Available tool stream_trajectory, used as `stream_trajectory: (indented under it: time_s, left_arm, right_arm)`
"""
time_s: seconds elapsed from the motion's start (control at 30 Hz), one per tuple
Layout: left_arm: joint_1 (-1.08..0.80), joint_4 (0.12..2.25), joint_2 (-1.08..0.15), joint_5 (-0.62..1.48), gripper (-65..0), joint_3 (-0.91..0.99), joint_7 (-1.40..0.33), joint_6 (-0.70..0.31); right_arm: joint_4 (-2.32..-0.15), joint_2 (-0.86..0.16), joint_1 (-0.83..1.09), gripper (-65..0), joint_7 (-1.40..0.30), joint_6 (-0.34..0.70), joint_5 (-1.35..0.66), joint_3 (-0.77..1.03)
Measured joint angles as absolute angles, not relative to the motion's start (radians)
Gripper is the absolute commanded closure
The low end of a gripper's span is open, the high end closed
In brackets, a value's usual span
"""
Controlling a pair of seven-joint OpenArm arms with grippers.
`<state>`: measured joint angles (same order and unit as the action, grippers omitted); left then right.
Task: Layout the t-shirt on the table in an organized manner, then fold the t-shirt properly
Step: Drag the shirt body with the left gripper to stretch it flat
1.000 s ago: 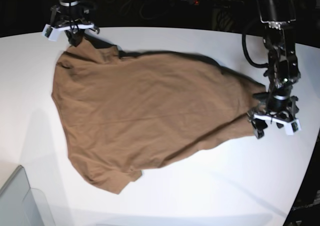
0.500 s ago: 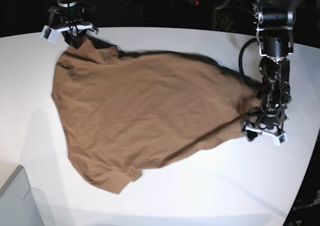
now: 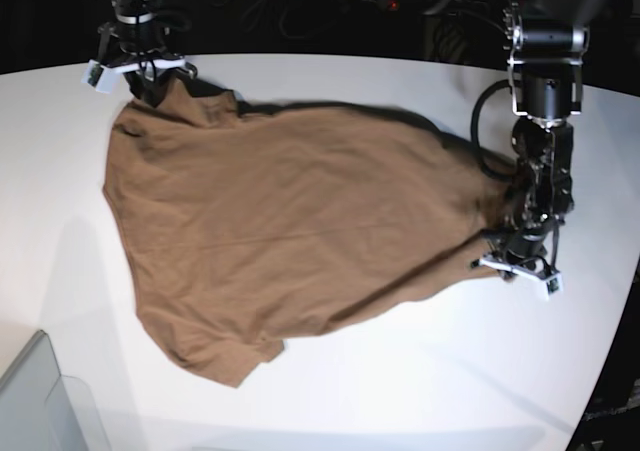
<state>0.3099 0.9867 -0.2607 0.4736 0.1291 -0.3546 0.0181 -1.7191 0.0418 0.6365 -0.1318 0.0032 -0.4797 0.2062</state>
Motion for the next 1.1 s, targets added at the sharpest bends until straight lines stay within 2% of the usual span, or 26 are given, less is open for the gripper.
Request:
stream_trajectory:
  time_s: [0.13,0.3,0.53,0.8,0.87,1.03,1.1]
  left_arm:
    - [0.32,1.086,-0.277,0.475,0.0,0.131,-0.34,0.015]
    - [0.4,1.044,-0.283,0.468,0.0,0.131,-0.347,0.019]
    - [0.647,0.703,-0.285,0.467,0.0,0.128,-0.309,0.017]
    - [0.801,0.386,-0.285,0.467,-0.5,0.125,-0.073,0.016]
    - [0.814,0.344,-0.282,0.468,-4.7,0.125,-0.039,0.015]
    - [0.833,0.325,-0.284,0.468,-30.4,0.07,-0.017,0.017]
    - [0.834,0.325,-0.283,0.468,-37.9,0.066,-0.013,0.015]
  right_arm:
    - [-1.706,0.019,0.627,-18.1,-0.131,0.003,-0.479,0.206]
    - [-1.7,0.017,0.624,-18.1,-0.131,0.003,-0.479,0.208]
    - [-1.699,-0.02,0.627,-18.1,-0.129,0.003,-0.479,0.214]
    - [-1.698,-0.017,0.63,-18.1,-0.131,0.003,-0.479,0.21]
    - [-1.698,-0.017,0.63,-18.1,-0.131,0.003,-0.479,0.21]
    - [-1.701,-0.031,0.63,-18.1,-0.13,0.003,-0.479,0.211]
    - [-1.702,-0.031,0.636,-18.1,-0.131,0.003,-0.48,0.211]
